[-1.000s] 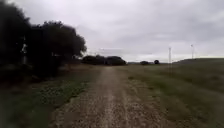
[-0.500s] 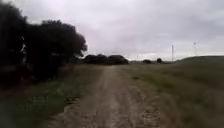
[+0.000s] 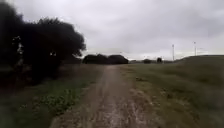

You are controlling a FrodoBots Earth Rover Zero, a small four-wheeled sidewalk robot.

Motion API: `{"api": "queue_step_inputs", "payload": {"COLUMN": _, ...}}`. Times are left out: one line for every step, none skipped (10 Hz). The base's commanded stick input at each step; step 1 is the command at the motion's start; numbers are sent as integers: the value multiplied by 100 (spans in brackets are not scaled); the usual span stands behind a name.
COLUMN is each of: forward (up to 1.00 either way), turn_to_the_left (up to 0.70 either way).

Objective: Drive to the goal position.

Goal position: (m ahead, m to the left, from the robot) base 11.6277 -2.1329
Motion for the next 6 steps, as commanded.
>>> {"api": "queue_step_inputs", "payload": {"forward": 70, "turn_to_the_left": 0}}
{"api": "queue_step_inputs", "payload": {"forward": 70, "turn_to_the_left": 0}}
{"api": "queue_step_inputs", "payload": {"forward": 70, "turn_to_the_left": 0}}
{"api": "queue_step_inputs", "payload": {"forward": 70, "turn_to_the_left": 0}}
{"api": "queue_step_inputs", "payload": {"forward": 70, "turn_to_the_left": 0}}
{"api": "queue_step_inputs", "payload": {"forward": 70, "turn_to_the_left": 0}}
